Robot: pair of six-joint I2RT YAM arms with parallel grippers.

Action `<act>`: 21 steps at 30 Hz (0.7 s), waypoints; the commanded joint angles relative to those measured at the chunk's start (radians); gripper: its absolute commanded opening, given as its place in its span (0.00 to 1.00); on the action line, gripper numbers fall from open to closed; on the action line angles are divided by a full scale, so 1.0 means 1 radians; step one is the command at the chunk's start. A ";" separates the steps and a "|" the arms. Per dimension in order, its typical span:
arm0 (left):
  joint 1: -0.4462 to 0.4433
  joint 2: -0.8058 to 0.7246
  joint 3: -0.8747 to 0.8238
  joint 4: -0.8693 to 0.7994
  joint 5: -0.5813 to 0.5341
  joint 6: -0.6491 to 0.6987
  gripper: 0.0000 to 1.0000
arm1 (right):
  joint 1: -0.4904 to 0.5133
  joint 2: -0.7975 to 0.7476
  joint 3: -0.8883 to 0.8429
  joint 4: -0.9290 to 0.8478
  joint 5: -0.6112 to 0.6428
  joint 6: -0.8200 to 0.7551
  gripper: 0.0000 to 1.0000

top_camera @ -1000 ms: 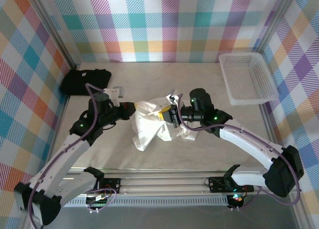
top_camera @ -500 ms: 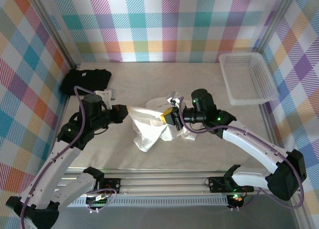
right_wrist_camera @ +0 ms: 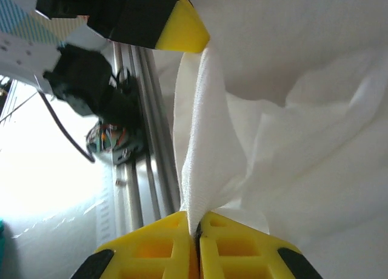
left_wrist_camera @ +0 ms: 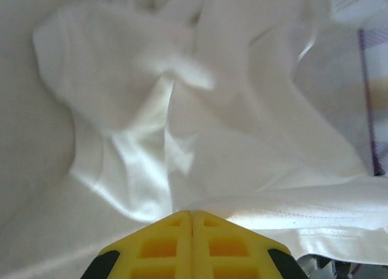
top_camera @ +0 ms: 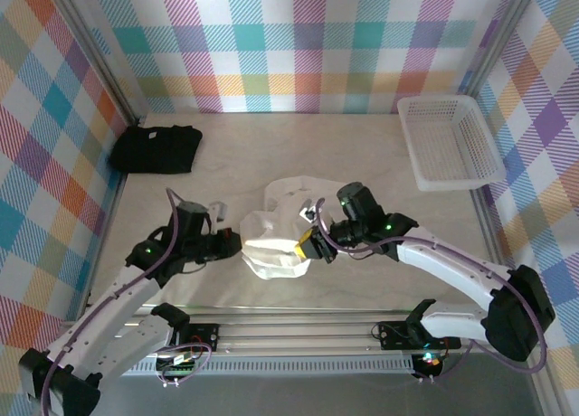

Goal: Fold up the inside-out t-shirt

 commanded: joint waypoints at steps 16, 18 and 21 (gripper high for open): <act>-0.100 -0.195 -0.160 -0.007 -0.302 -0.188 0.58 | 0.088 0.153 0.003 -0.055 0.178 0.058 0.40; -0.100 -0.116 -0.140 0.083 -0.322 -0.137 0.62 | 0.056 0.167 0.027 -0.034 0.281 0.096 0.40; -0.099 0.057 -0.076 0.208 -0.356 -0.070 0.67 | -0.041 0.158 0.048 0.028 0.394 0.170 0.45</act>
